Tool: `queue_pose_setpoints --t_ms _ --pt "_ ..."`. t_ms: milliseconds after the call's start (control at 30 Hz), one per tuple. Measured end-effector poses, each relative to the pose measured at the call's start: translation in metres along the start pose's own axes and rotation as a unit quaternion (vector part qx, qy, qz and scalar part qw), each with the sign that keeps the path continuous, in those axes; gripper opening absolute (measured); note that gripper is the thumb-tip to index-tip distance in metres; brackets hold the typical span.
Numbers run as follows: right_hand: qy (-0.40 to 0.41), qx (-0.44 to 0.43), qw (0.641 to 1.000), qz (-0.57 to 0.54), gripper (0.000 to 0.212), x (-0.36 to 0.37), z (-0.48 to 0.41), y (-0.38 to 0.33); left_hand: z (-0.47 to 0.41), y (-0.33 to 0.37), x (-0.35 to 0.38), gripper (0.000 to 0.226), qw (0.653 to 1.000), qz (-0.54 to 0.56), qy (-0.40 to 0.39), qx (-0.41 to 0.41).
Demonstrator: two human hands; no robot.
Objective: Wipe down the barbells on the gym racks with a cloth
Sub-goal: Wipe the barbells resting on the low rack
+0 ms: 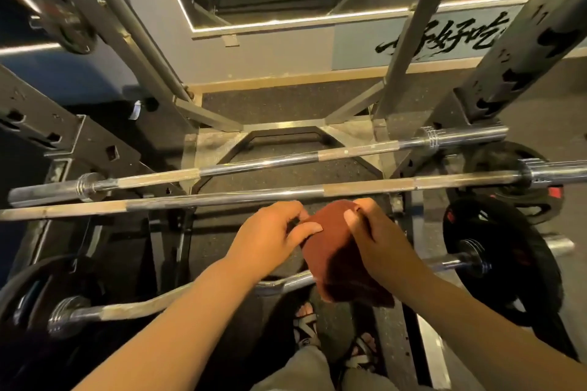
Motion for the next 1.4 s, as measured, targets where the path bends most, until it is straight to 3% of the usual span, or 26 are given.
queue_pose_setpoints --t_ms 233,333,433,533,667,767,900,1000,1067,1167,1300,1400 --pt "0.085 0.070 0.993 -0.048 0.023 0.012 -0.092 0.003 -0.083 -0.042 0.007 0.008 0.996 0.066 0.041 -0.053" --pt "0.181 0.050 0.980 0.068 0.043 0.032 -0.118 0.022 -0.108 -0.072 0.039 0.041 0.991 0.003 -0.037 -0.127" --pt "0.061 0.030 0.977 0.203 0.046 0.078 -0.127 0.037 -0.105 -0.091 0.062 0.032 0.976 -0.165 -0.074 -0.122" --pt "0.023 -0.010 0.943 0.333 0.039 0.091 -0.135 0.045 -0.097 -0.100 0.066 0.039 0.984 -0.155 -0.032 -0.085" --pt "-0.003 -0.124 0.899 0.420 0.049 0.070 -0.142 0.056 -0.096 -0.105 0.069 0.045 0.986 -0.157 0.010 -0.051" --pt "0.032 -0.130 0.898 0.419 0.045 0.031 -0.147 0.079 -0.095 -0.109 0.074 0.041 0.985 -0.163 0.044 -0.039" --pt "0.150 -0.023 0.921 0.357 0.055 -0.019 -0.139 0.109 -0.095 -0.108 0.078 0.035 0.979 -0.182 0.083 -0.035" --pt "0.179 0.038 0.911 0.370 0.043 -0.001 -0.140 0.089 -0.096 -0.102 0.082 0.038 0.973 -0.200 0.099 -0.059" --pt "0.142 -0.029 0.902 0.407 0.037 0.037 -0.136 0.067 -0.096 -0.101 0.083 0.042 0.971 -0.208 0.095 -0.067" --pt "0.074 -0.086 0.909 0.400 0.052 0.074 -0.136 0.060 -0.095 -0.105 0.082 0.043 0.970 -0.224 0.072 -0.063" --pt "0.043 -0.177 0.898 0.400 0.052 0.044 -0.142 0.086 -0.100 -0.100 0.084 0.034 0.962 -0.241 0.064 -0.111" --pt "0.068 -0.172 0.889 0.419 0.035 -0.005 -0.139 0.110 -0.112 -0.085 0.091 0.033 0.956 -0.254 0.051 -0.139"
Point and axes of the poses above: each hand's wrist, its own z-axis away from the middle knuckle, its own x-axis out of the palm, y = z × x, the point moved 3 cm from there along -z, towards the middle knuckle
